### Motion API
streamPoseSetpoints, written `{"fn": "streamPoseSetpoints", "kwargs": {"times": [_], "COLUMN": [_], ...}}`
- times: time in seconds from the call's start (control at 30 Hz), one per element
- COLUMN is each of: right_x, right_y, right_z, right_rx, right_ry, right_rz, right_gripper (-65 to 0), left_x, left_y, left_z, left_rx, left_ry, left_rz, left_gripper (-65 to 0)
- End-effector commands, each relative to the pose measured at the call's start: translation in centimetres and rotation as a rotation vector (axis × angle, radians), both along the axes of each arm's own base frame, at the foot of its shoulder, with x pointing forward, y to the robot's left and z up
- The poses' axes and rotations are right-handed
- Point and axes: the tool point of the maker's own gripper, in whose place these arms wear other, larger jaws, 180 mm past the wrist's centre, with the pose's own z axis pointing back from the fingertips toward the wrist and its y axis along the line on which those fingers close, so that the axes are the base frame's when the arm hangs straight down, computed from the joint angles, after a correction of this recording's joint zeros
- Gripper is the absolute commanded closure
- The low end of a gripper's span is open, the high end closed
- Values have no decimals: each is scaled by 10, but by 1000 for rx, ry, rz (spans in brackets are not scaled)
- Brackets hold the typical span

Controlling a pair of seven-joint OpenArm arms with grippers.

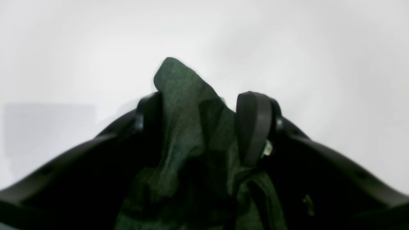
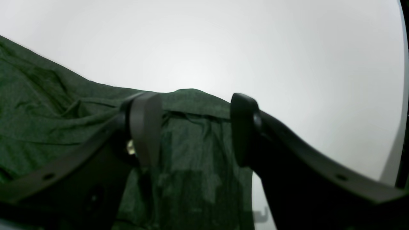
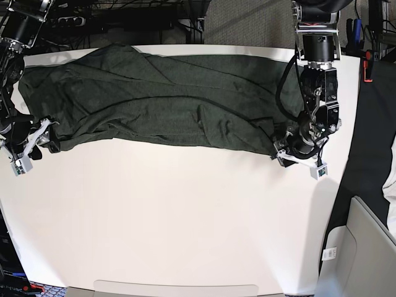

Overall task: Fold the T-shirt properly
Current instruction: 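Grip both side edges of the shirt with both grippers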

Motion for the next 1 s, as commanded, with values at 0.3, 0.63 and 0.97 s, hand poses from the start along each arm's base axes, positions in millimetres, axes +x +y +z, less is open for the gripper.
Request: {"fn": "streamPoseSetpoints", "kwargs": {"times": [0.3,0.63,0.97], "right_x": [8,8,8], "right_y": [-2,-2,-2], "right_z": [19,19,19], "right_rx": [-6,-4,-4], "right_ry": [-61,-61,-63], "right_rz": [11,11,12], "right_gripper": [-348,-348,-348], "left_x": [3,2,-19], "left_y": [-4,-5,-13], "left_z": [3,20,66], "left_rx": [-10,6,57], "left_ry": [0,-52,-186], "left_rz": [-13,-28,-82], "left_gripper": [-124,-1,-1]}}
